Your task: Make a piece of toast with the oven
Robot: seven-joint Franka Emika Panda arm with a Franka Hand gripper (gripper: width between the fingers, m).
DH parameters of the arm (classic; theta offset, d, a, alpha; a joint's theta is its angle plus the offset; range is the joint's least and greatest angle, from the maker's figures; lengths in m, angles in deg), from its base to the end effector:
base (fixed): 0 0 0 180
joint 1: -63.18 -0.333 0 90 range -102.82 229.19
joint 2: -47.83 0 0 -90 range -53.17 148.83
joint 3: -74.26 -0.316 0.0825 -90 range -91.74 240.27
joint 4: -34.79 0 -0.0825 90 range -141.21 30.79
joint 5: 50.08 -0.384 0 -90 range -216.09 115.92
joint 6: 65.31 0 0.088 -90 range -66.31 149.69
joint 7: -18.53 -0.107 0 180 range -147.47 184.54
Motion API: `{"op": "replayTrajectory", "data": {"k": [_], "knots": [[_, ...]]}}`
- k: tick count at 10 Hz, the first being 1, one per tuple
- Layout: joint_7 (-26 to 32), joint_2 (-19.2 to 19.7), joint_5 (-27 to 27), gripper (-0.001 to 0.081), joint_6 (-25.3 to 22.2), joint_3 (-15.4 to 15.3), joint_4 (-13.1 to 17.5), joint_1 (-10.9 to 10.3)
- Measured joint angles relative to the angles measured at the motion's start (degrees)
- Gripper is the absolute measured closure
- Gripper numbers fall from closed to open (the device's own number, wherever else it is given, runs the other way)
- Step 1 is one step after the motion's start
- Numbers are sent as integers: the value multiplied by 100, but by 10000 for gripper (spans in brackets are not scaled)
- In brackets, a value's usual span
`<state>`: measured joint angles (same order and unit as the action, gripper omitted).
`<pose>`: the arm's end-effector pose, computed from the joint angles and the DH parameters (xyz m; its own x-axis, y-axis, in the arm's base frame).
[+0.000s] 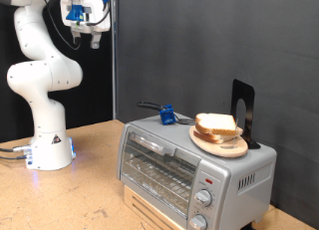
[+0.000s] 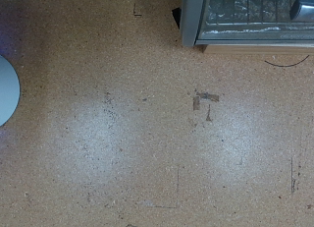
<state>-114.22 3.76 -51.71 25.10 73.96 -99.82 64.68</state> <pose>0.3120 -0.0030 0.5891 -0.6953 -0.7185 -0.0167 -0.7187 0.6950 0.0185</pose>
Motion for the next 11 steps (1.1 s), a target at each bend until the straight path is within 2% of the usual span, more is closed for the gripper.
{"op": "replayTrajectory", "data": {"k": [1,2,5,6,7,8,9,10,11], "knots": [[201,0,0,-3,-38,0,1,-5],[638,1,22,-3,-103,1,14,-30],[2639,42,365,-3,-278,138,78,-257],[3304,152,609,-3,-423,200,127,-302],[3757,451,757,-3,-569,218,314,-358],[3561,420,698,-3,-509,215,294,-336],[3929,327,694,-3,-201,261,185,-375],[4583,226,686,-3,199,413,-2,-447],[5258,215,686,-3,812,635,-201,-534]]}}
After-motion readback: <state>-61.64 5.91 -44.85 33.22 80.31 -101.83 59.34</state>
